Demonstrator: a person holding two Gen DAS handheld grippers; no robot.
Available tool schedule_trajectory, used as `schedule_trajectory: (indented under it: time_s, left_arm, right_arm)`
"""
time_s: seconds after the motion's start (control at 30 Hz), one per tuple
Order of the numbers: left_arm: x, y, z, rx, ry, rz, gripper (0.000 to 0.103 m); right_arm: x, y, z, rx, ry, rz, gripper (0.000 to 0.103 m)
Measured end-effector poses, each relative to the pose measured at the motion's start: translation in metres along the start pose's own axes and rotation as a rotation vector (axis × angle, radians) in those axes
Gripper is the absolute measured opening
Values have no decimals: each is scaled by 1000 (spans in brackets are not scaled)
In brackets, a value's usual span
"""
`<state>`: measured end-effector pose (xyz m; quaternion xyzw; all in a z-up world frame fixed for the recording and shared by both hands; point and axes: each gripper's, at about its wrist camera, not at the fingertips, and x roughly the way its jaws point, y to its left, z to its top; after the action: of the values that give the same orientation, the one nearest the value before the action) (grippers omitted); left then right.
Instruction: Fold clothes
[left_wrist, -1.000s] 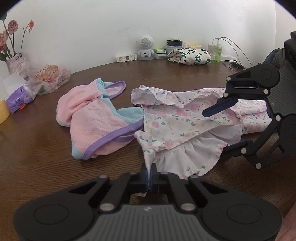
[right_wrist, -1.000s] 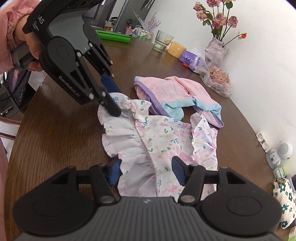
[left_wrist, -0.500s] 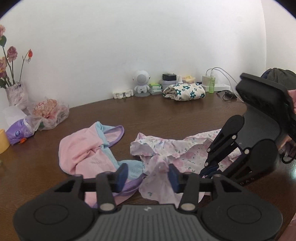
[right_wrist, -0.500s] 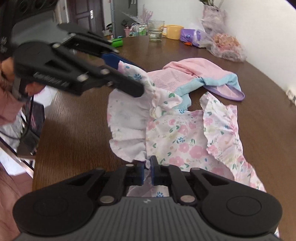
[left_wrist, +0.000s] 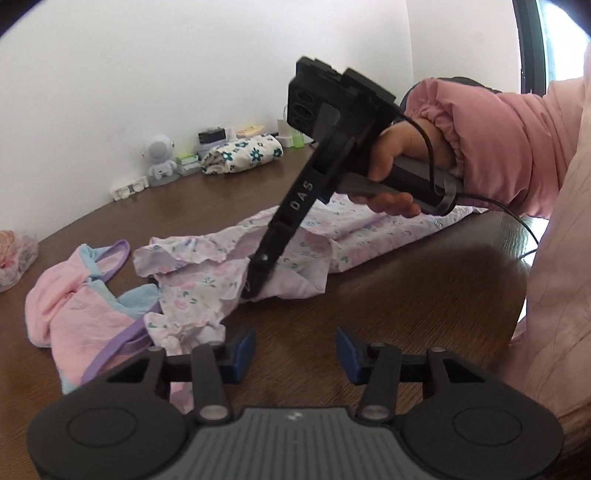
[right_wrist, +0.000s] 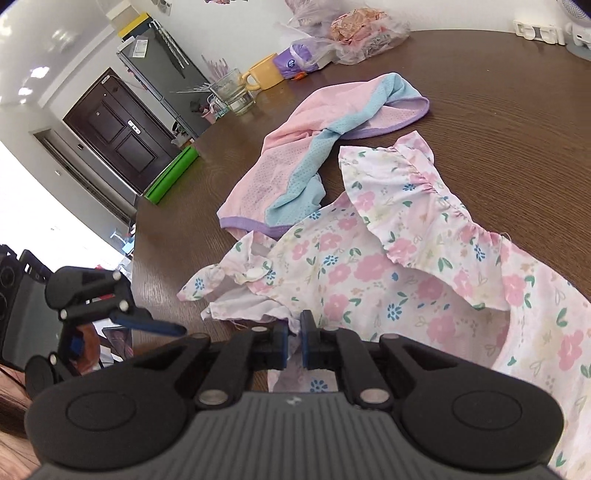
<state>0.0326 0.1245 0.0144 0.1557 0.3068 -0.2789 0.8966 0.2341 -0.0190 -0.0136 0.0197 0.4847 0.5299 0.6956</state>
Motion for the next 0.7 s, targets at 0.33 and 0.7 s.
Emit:
schedule_trajectory:
  time_s: [0.33,0.7]
  left_arm:
    - [25,38,9,-256,-3,220,44]
    - [60,40,40,-36,20,298,34]
  right_arm:
    - [-5,-3,-2,52,-31,33,6]
    - [-6,-7,-9,43,-37,15,7]
